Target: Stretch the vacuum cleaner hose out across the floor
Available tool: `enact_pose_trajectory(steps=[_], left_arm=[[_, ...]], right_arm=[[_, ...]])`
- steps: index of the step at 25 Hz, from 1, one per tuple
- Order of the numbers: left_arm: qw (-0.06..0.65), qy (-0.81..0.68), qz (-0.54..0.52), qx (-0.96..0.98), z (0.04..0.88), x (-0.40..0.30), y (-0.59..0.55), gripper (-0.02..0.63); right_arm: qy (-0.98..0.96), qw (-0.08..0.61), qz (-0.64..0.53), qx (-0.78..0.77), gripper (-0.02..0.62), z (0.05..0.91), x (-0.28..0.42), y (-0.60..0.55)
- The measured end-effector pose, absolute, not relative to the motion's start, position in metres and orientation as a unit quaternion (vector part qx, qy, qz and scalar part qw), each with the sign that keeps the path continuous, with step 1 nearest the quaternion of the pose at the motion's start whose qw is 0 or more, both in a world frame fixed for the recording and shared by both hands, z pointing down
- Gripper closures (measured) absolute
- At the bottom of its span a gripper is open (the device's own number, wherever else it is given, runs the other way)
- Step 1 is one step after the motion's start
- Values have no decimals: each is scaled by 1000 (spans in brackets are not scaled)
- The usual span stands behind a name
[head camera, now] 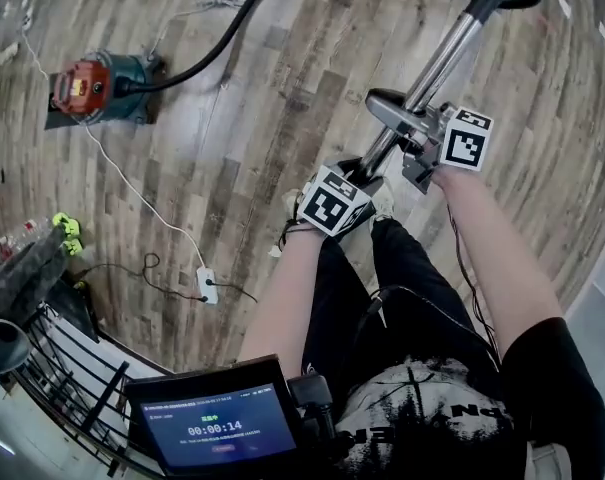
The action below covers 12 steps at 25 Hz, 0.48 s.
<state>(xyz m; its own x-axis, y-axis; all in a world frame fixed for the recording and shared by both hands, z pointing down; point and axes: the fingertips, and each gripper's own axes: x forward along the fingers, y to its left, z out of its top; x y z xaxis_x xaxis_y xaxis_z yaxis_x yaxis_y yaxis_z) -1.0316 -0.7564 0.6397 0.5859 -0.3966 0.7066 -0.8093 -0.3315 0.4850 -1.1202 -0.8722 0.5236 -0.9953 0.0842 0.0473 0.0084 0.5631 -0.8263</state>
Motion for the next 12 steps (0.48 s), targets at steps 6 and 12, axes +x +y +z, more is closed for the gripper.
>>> enact_pose_trajectory(steps=[6, 12], left_arm=[[389, -374, 271, 797, 606, -1004, -762, 489], [372, -356, 274, 812, 565, -980, -770, 502]], right_arm=[[-903, 58, 426, -13, 526, 474, -1115, -856], [-923, 84, 376, 11, 528, 423, -1104, -854]])
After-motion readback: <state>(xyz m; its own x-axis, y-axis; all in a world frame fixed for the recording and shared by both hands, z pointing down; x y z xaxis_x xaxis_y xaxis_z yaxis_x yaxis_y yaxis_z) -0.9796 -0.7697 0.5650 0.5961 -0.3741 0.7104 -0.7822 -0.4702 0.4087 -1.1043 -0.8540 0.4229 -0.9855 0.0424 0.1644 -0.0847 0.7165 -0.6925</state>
